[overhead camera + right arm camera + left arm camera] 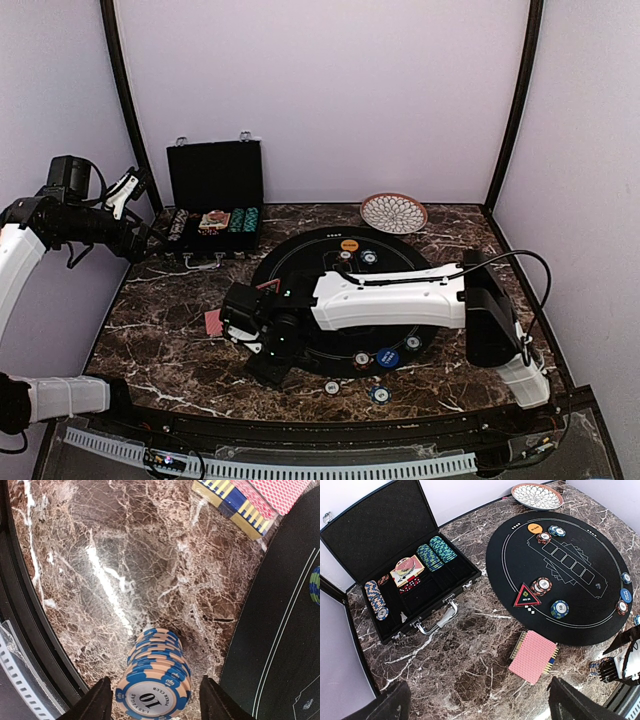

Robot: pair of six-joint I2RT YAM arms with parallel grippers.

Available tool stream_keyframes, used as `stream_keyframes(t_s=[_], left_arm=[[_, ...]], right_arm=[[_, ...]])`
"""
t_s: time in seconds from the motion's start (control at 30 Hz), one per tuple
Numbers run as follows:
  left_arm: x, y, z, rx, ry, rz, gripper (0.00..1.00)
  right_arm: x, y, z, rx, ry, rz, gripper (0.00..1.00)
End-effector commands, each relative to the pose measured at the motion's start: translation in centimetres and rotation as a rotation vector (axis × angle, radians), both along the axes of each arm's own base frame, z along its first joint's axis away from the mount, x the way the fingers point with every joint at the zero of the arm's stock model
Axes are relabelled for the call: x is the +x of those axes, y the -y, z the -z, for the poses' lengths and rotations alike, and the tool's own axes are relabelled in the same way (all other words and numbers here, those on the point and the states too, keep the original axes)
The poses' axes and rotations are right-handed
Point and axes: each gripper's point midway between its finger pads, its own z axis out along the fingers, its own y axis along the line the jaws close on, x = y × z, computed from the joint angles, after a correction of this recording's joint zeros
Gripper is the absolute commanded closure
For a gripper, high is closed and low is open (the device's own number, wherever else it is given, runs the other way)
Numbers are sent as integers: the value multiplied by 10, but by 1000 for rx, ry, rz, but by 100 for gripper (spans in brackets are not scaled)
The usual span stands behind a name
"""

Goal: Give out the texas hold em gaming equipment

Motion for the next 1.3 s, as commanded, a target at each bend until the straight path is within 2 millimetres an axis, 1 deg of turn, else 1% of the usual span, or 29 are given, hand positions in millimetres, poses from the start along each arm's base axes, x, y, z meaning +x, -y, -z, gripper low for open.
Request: stream_keyframes(t_s=[0.0, 0.1, 0.4, 0.47, 0.63, 0.77, 0.87, 0.97, 1.1, 1.13, 1.27], left_arm=[[-4, -1, -1, 9, 8, 4, 1], [-4, -1, -2, 8, 9, 5, 1], [-6, -1, -4, 9, 12, 11, 1], [-7, -1, -4, 9, 10, 11, 1], [-7, -1, -4, 13, 13, 10, 1], [-7, -1, -5, 13, 14, 10, 1], [-7, -1, -5, 14, 16, 9, 1], [-7, -2, -5, 15, 18, 8, 1], [-7, -2, -5, 16, 19, 8, 1], [-7, -2, -5, 16, 19, 7, 1], [-7, -3, -5, 21, 20, 3, 1]], right_arm=[[3, -4, -2, 8, 4, 0, 44], [4, -4, -1, 4, 6, 1, 51], [5, -4, -5, 10, 15, 3, 66], [6, -5, -8, 19, 21, 6, 69], [13, -7, -26, 40, 52, 17, 75], [24, -7, -45, 75, 77, 49, 80], [34, -7, -60, 114, 73, 83, 82], [48, -4, -70, 143, 73, 124, 83], [71, 6, -67, 132, 85, 191, 84], [78, 10, -64, 123, 90, 211, 84], [97, 21, -50, 98, 85, 270, 85]])
